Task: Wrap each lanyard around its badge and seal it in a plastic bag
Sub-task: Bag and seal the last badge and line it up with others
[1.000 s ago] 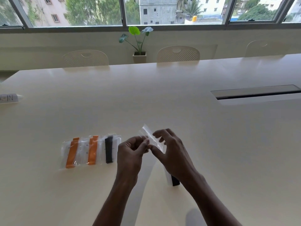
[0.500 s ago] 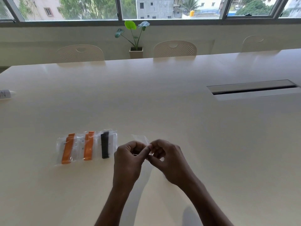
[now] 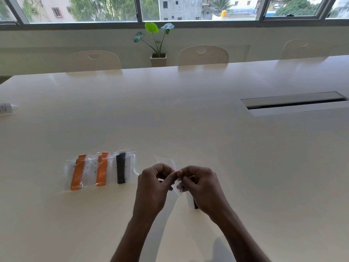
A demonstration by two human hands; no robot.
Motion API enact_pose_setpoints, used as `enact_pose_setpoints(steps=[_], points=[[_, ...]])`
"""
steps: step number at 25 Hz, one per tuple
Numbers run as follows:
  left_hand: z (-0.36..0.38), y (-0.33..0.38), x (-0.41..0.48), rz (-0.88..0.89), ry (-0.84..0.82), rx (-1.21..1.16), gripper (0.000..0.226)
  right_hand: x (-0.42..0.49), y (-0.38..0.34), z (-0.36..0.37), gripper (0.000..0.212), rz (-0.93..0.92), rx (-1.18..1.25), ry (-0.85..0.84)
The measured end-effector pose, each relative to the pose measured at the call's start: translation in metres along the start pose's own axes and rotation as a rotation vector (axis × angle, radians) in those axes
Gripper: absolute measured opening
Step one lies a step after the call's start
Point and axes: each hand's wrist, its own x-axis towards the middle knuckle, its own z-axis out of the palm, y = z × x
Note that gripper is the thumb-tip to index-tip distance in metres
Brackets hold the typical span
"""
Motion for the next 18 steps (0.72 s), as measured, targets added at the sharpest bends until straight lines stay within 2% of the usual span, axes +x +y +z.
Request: enact_pose_setpoints(steps=[4, 10, 15, 18], points=[[0.004, 0.0, 0.001, 0.001, -0.013, -0.054, 0.006, 0.001, 0.0, 0.005, 0.016, -0.027, -0.01, 0.122], [0.009, 0.002, 0.004, 0.018, -0.013, -0.045, 0.014, 0.005, 0.0, 0.009, 0.016, -0.044, 0.022, 0.159], [0.002, 0.004, 0.011, 0.083, -0.058, 0.107, 0.014, 0.009, 0.001, 0.005, 0.01, 0.101, 0.237, 0.1], [0.006, 0.008, 0.01, 0.128, -0.06, 0.228, 0.013, 0.009, 0.003, 0.01, 0.013, 0.112, 0.204, 0.148]])
